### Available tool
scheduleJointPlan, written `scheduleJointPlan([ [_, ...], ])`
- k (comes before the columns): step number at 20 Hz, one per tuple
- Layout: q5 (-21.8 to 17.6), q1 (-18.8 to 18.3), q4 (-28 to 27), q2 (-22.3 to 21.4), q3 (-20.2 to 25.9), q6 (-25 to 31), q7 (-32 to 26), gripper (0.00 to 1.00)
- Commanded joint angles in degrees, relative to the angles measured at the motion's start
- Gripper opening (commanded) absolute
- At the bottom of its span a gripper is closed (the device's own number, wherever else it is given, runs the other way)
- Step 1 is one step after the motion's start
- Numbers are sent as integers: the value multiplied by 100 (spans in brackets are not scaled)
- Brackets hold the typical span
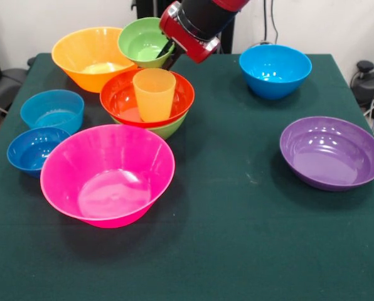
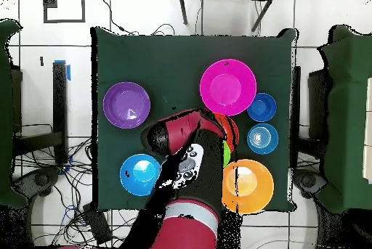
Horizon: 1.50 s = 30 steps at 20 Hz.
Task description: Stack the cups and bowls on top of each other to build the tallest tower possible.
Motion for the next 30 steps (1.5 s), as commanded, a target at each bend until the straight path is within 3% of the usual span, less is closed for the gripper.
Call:
scheduleJointPlan([
  [1,31,-231,-116,-1,1004,404,-1360,0],
  [30,23,-897,-279,-352,1833,1734,-1664,0],
])
